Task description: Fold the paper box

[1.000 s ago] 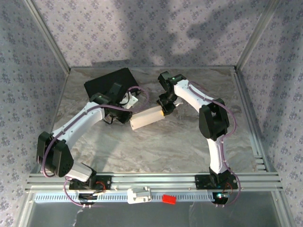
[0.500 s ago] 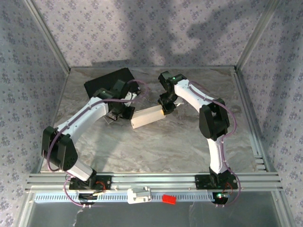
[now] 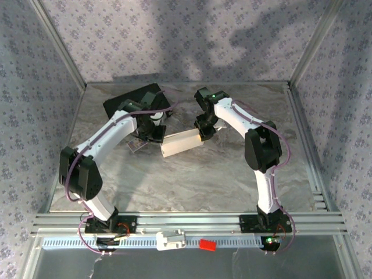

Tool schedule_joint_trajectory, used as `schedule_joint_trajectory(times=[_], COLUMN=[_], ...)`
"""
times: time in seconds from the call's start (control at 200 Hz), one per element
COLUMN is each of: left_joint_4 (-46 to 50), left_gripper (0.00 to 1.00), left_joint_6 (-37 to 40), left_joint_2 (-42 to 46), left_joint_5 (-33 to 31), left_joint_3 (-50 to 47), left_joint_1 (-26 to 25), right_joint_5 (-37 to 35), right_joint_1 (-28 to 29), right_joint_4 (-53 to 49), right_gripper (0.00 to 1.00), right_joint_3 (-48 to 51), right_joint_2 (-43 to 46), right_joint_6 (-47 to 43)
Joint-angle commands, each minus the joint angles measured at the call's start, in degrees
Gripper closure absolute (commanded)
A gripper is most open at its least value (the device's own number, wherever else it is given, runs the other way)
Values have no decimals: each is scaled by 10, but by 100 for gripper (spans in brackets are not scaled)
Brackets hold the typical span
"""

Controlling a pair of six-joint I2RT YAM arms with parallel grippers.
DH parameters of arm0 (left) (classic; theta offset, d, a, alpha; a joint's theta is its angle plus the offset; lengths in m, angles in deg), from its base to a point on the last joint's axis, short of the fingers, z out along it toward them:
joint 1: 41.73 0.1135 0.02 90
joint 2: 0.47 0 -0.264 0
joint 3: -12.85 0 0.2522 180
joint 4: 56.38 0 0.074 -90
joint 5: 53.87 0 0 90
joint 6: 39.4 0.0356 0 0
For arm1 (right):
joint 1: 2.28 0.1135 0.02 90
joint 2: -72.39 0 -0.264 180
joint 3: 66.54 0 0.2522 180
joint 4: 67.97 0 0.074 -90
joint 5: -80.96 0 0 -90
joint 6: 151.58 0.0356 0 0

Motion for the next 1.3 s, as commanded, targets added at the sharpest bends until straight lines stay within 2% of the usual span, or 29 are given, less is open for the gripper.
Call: schedule_joint_trajectory(times=[0.0, 0.225, 0.56, 1.299], left_joint_4=[-23, -39, -59, -155], left_gripper=[93, 93, 94, 94], left_joint_6=[-43, -92, -119, -106], left_joint_2=[-12, -18, -19, 8], left_joint_5=[67, 95, 98, 61], left_joint_3=[28, 26, 12, -104], left_joint_1=[1, 10, 12, 10], right_joint_5=[1, 1, 4, 8], right_joint_1=[15, 17, 17, 8], right_joint_4=[2, 3, 7, 15], right_gripper=[65, 65, 65, 67], right_joint_3=[4, 7, 10, 12], right_joint_2=[-23, -23, -23, -25], right_joint_6=[7, 7, 8, -1])
